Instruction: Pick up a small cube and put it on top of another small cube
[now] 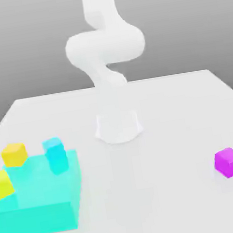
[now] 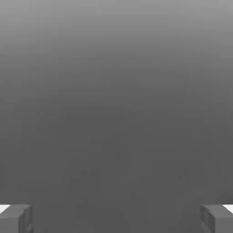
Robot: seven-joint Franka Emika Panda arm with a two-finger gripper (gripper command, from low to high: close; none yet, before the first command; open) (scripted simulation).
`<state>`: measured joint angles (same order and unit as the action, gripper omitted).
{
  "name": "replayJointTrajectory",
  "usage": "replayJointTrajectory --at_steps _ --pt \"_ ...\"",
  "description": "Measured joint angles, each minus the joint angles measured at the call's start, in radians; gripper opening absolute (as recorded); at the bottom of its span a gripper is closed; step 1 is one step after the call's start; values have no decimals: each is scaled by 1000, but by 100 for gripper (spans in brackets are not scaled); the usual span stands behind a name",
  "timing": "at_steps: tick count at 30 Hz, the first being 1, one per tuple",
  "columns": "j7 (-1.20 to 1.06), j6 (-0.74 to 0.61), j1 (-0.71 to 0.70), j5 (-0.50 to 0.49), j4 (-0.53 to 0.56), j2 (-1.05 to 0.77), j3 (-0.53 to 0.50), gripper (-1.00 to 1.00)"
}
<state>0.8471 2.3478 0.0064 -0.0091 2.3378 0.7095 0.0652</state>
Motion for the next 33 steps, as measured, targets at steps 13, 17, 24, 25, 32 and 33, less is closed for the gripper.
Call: replayJointTrajectory --at_steps 13,17,24,25,32,33 --pt "280 251 65 -93 198 -475 329 0" --pt "377 326 110 -138 258 -622 404 0" --pt "531 460 242 -222 334 -863 431 0" --pt "558 479 261 -256 329 -891 407 0" --pt "708 592 417 -452 291 -1051 211 -100" --pt "709 592 417 -452 291 -1051 211 -100"
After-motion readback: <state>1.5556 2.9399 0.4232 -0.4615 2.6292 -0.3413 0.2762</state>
